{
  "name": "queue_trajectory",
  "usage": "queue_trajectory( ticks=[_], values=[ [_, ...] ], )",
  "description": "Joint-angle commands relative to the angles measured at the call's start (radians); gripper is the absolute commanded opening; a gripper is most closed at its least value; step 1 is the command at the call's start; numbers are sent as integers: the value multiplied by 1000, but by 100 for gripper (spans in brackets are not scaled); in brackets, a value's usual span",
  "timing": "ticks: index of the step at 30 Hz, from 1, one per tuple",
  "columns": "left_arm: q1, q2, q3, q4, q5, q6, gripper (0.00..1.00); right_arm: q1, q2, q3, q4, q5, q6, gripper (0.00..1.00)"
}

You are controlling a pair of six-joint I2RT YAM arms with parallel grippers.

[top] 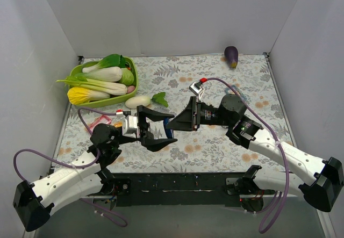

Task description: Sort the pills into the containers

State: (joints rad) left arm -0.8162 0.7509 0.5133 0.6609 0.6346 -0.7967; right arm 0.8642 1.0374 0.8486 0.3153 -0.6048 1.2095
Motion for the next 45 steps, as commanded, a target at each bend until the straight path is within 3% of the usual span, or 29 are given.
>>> queue_trajectory(
  ticks=[1, 6, 16, 28, 33, 45],
  values=[
    [9, -51, -41, 57, -47, -19, 28, -10, -30, 37, 117, -30, 21, 61],
    [9, -64, -61, 81, -59, -41, 28, -13, -40, 29, 120, -30, 27, 62],
    [9, -105, -85, 91, -92, -55, 28, -80, -76, -5, 94, -30, 28, 80],
    [9, -122, -65, 2, -115, -29, 28, -110, -102, -28, 68, -42, -102, 76],
    [9, -95, -39, -67, -96, 14, 28, -106, -97, -17, 28, -65, -156, 92],
    [9, -2, 16, -52, -42, 24, 28, -59, -60, -11, -11, -18, -234, 90]
  ],
)
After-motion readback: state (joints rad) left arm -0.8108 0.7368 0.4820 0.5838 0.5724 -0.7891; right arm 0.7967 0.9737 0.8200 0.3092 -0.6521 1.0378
